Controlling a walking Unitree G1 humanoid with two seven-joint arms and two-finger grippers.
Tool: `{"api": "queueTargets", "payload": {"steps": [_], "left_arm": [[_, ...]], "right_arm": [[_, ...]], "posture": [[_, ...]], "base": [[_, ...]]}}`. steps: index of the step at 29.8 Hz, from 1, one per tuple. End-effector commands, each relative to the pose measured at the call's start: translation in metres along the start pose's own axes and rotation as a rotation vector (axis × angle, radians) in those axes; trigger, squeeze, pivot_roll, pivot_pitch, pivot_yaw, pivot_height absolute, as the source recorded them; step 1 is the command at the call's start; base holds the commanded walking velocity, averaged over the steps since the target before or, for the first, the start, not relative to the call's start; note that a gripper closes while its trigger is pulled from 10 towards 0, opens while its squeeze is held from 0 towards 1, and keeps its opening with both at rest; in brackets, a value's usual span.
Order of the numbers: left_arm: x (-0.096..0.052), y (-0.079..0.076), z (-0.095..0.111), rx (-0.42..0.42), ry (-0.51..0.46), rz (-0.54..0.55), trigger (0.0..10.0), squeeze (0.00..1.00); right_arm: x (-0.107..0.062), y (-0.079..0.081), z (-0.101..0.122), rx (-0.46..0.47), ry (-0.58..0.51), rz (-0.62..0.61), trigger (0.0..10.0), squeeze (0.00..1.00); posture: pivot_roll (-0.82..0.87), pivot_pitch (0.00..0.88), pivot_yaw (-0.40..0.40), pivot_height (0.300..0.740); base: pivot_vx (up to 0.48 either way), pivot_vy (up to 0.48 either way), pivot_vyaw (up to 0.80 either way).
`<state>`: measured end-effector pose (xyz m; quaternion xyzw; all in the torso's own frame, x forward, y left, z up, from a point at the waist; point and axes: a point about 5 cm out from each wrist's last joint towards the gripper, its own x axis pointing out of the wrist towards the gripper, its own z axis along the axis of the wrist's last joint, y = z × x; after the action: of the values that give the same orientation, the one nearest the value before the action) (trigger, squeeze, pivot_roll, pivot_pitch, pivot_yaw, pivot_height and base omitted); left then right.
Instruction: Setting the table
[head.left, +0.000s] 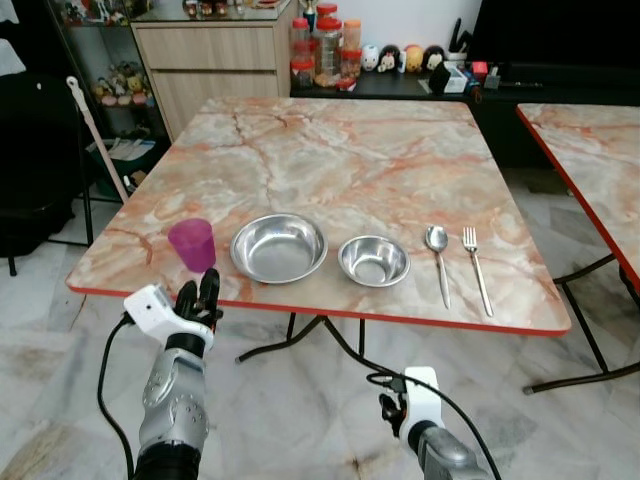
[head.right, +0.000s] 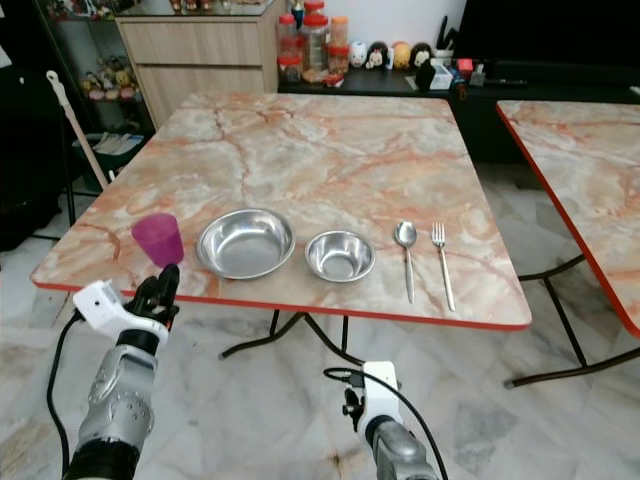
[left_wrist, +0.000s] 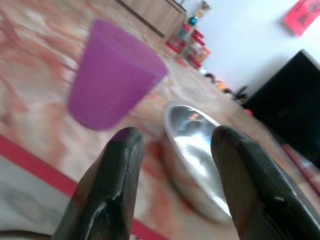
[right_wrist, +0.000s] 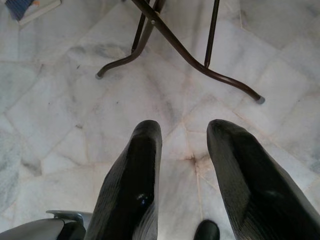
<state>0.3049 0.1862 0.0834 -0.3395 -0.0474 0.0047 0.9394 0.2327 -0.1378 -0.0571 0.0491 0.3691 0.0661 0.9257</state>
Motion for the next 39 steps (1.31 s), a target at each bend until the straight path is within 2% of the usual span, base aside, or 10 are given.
{"api": "queueTargets", "payload": {"steps": [1,4,5,13,17,26,29,39], "left_arm": [[0.006,-0.009,0.005,-0.065,0.004,-0.018,10.0,0.0],[0.01,-0.017,0.006,0.047,0.041,-0.064,10.0,0.0],[0.01,-0.018,0.005,0.06,0.045,-0.066,10.0,0.0],[0.009,-0.021,0.003,0.042,0.071,-0.053,10.0,0.0],[0.008,-0.021,0.002,0.085,0.096,-0.051,10.0,0.0],[0.005,-0.02,0.003,0.081,0.099,-0.042,10.0,0.0],[0.007,-0.023,0.004,0.082,0.093,-0.047,10.0,0.0],[0.009,-0.024,0.009,0.076,0.076,-0.042,10.0,0.0]], "right_arm": [[0.0,0.0,-0.001,0.013,0.004,-0.006,10.0,0.0],[0.0,0.0,0.0,0.017,0.002,-0.008,10.0,0.0],[0.0,0.0,-0.001,0.017,0.003,-0.008,10.0,0.0],[-0.001,-0.001,-0.004,0.017,0.012,-0.011,10.0,0.0],[-0.002,-0.001,-0.006,0.008,0.016,-0.016,10.0,0.0],[-0.004,-0.003,-0.016,-0.013,0.068,-0.02,10.0,0.0],[-0.008,-0.008,-0.03,-0.052,0.139,-0.044,10.0,0.0],[-0.025,-0.039,-0.058,0.006,0.199,-0.155,10.0,0.0]], "posture": [[0.14,0.0,0.019,0.74],[0.14,0.0,0.021,0.74],[0.14,0.0,0.024,0.74],[0.13,0.0,0.029,0.74],[0.13,0.0,0.032,0.74],[0.13,0.0,0.032,0.74],[0.13,0.0,0.03,0.74],[0.12,0.0,0.025,0.74]], "base": [[0.0,0.0,0.0],[0.0,0.0,0.0],[0.0,0.0,0.0],[0.0,0.0,0.0],[0.0,0.0,0.0],[0.107,0.0,0.0],[0.257,0.0,0.0],[0.26,0.0,0.0]]}}
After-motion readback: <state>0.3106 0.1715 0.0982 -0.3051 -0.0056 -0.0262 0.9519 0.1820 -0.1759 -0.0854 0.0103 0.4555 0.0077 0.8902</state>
